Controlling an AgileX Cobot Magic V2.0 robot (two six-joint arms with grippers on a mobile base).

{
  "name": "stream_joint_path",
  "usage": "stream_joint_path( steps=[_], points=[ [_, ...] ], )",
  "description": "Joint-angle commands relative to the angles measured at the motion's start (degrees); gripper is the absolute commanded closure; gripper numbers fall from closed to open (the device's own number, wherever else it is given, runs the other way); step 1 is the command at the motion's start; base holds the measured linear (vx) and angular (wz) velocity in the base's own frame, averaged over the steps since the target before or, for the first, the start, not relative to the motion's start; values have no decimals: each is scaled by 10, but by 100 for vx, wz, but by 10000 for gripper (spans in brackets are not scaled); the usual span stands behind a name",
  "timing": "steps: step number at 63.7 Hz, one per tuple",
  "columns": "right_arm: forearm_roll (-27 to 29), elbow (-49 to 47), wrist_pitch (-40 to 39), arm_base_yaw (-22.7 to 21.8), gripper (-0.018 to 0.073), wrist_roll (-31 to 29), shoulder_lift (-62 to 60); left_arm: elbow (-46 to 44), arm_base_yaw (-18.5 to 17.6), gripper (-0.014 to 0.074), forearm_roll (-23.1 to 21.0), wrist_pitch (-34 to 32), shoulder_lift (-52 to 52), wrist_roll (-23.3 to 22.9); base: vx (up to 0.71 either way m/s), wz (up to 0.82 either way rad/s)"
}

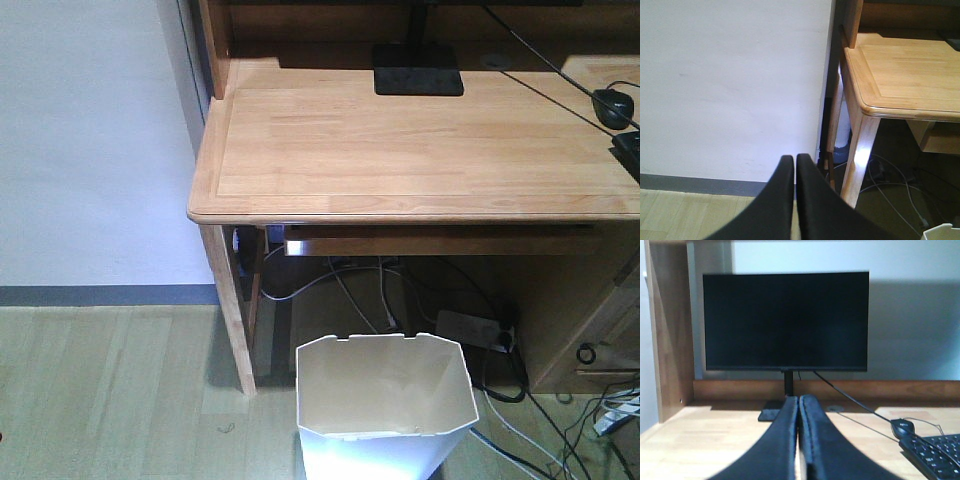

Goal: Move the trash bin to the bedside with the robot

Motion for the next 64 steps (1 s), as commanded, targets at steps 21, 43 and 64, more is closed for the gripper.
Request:
stream_joint_path(
  steps=[21,43,64],
  points=[
    [16,-225,126,0,568,9,216,2,-2,603,-1,-38,-8,-2,0,0],
    [62,-236,203,0,568,13,288,2,-2,603,-1,-38,-8,-2,0,0],
    [65,-236,230,0,508,-1,288,2,-2,603,-1,-38,-8,-2,0,0]
  ],
)
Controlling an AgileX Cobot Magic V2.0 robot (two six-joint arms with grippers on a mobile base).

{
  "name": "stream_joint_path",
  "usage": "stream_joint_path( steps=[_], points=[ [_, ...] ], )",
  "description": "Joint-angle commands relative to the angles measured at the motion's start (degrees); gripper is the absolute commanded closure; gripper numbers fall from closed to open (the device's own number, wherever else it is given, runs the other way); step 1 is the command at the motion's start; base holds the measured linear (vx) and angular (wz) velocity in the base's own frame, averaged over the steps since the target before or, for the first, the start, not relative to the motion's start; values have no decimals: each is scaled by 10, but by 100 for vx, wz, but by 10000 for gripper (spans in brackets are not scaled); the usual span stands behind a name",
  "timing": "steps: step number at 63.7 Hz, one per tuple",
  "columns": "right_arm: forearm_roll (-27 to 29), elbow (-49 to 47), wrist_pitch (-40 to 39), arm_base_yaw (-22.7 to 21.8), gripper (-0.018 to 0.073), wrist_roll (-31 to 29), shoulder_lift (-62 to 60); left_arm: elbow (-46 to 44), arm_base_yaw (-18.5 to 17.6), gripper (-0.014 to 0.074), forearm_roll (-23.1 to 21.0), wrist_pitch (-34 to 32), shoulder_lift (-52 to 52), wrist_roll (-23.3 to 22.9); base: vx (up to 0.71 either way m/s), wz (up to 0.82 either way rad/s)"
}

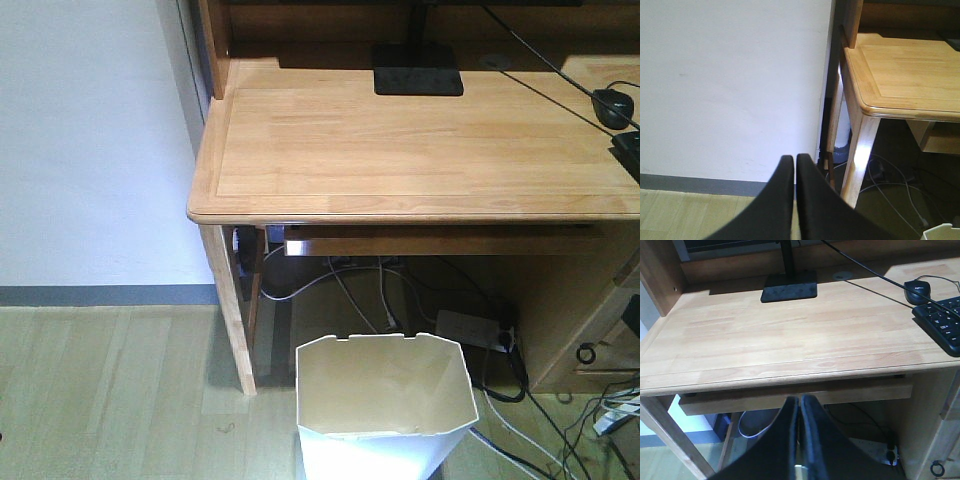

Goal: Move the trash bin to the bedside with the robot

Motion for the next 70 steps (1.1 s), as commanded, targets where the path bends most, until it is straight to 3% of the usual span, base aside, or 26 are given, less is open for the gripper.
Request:
stream_joint_path(
  steps=[1,7,21,31,50,70],
  points=[
    [-1,-19,-34,0,500,-10,6,2,-2,603,-1,-38,-8,-2,0,0],
    [-2,-19,-30,0,433,-10,6,2,-2,603,-1,-38,-8,-2,0,0],
    [-1,-19,-24,0,165,-10,6,2,-2,603,-1,-38,-8,-2,0,0],
    [-1,-19,-43,0,26,-10,6,2,-2,603,-1,-38,-8,-2,0,0],
    [8,-43,-26,1,10,-18,22,2,-2,603,-1,-38,-8,-2,0,0],
    [21,-192,100,34,10,-43,243,2,-2,603,-1,-38,-8,-2,0,0]
  ],
)
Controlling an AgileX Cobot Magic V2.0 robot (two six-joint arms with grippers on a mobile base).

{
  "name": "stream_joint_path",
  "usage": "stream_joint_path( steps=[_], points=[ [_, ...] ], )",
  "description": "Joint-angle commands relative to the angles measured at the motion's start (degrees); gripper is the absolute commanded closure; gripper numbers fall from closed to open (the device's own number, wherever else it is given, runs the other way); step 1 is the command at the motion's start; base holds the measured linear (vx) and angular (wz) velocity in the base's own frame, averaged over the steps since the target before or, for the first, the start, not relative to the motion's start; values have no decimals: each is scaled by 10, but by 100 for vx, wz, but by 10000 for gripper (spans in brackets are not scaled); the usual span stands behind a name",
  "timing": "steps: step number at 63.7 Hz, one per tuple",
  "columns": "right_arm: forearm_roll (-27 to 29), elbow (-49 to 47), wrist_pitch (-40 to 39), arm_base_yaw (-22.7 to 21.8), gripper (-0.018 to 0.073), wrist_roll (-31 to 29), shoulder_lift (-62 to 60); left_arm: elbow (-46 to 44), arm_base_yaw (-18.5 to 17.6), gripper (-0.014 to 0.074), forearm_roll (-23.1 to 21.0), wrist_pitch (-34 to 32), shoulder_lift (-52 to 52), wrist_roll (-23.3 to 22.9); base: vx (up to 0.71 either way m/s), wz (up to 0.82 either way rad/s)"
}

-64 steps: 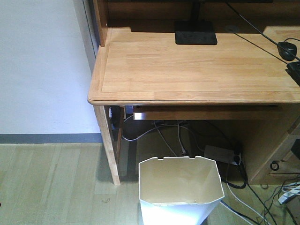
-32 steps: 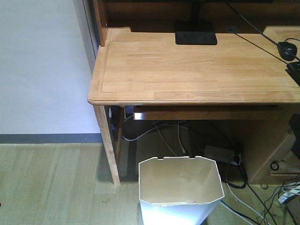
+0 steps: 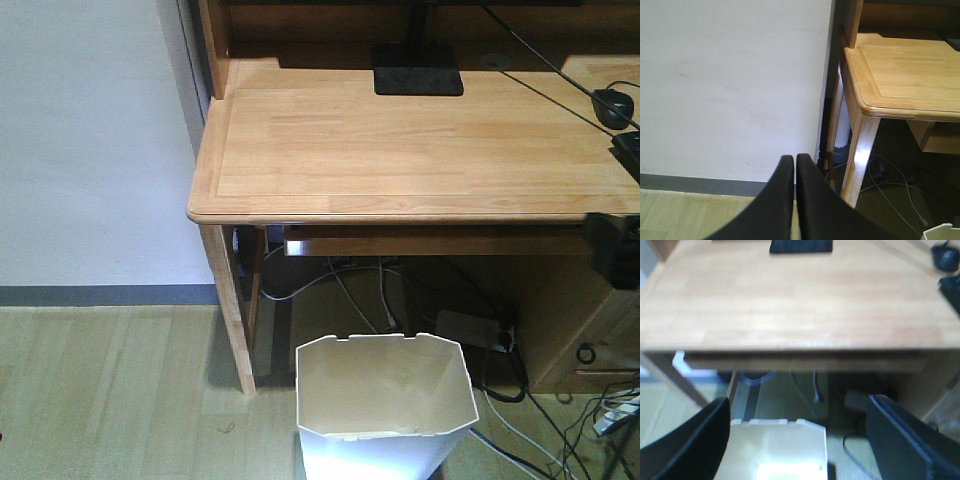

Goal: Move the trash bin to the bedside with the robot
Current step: 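Lower the right gripper down to the rim of the white trash bin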

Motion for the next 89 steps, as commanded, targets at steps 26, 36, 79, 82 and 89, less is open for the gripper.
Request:
stream_joint_path(
  steps=[26,36,79,82,89],
  points=[
    [21,-116,7,6,10,-59,311,2,-2,603,-1,-38,-8,-2,0,0],
    [20,-132,-21,4,10,-86,421,2,-2,603,-1,-38,-8,-2,0,0],
    [20,-255,-183,2,10,-111,844,2,-2,603,-1,-38,-8,-2,0,0],
    [32,-260,-193,-3,10,-130,849,2,-2,603,-1,-38,-8,-2,0,0],
    [57,-271,-218,-16,25,-184,849,2,-2,603,-1,-38,-8,-2,0,0]
  ],
)
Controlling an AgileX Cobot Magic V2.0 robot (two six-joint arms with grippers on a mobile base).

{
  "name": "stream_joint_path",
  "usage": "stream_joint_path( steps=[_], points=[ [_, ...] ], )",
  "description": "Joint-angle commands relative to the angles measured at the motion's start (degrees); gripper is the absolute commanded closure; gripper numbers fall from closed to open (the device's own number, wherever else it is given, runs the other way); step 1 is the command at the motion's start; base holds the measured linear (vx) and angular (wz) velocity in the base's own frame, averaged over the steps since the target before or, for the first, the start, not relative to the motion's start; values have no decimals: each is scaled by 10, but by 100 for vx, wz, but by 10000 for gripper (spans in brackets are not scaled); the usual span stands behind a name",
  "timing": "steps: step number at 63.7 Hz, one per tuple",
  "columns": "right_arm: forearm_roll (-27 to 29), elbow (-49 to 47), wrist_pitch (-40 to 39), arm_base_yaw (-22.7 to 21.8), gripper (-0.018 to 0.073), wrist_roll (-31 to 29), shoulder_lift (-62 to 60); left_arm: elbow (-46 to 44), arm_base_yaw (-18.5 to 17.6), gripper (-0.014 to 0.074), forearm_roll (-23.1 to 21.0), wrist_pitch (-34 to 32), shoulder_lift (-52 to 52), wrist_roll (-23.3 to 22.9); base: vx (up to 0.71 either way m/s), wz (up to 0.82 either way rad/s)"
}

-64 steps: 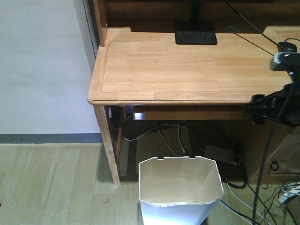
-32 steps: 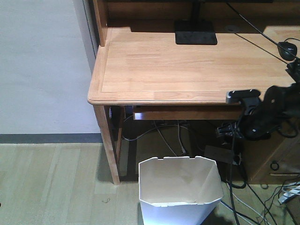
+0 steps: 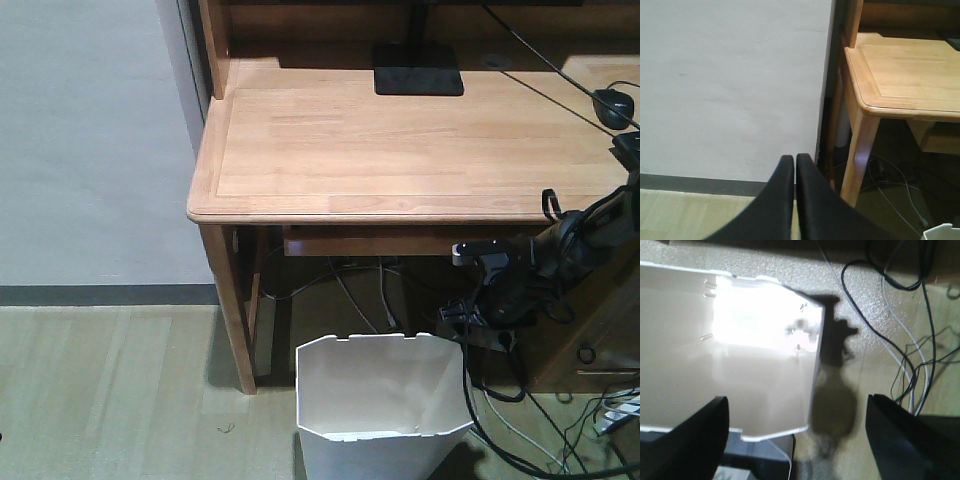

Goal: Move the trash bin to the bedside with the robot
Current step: 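Lower the right gripper down to the rim of the white trash bin, then close the right gripper on the bin's rim farthest from the desk leg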

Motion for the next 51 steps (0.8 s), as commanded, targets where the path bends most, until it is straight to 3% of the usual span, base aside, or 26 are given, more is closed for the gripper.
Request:
stream_joint_path(
  steps=[1,17,32,51],
  points=[
    [22,-24,-30,-16,29,-48,-32,2,-2,603,-1,-38,-8,-2,0,0],
    [37,-51,29,-35,83,-72,-29,2,-2,603,-1,-38,-8,-2,0,0],
    [43,-56,26,-60,84,-89,17,2,-2,603,-1,-38,-8,-2,0,0],
    [66,-119,28,-60,78,-132,119,2,-2,603,-1,-38,-8,-2,0,0]
  ],
)
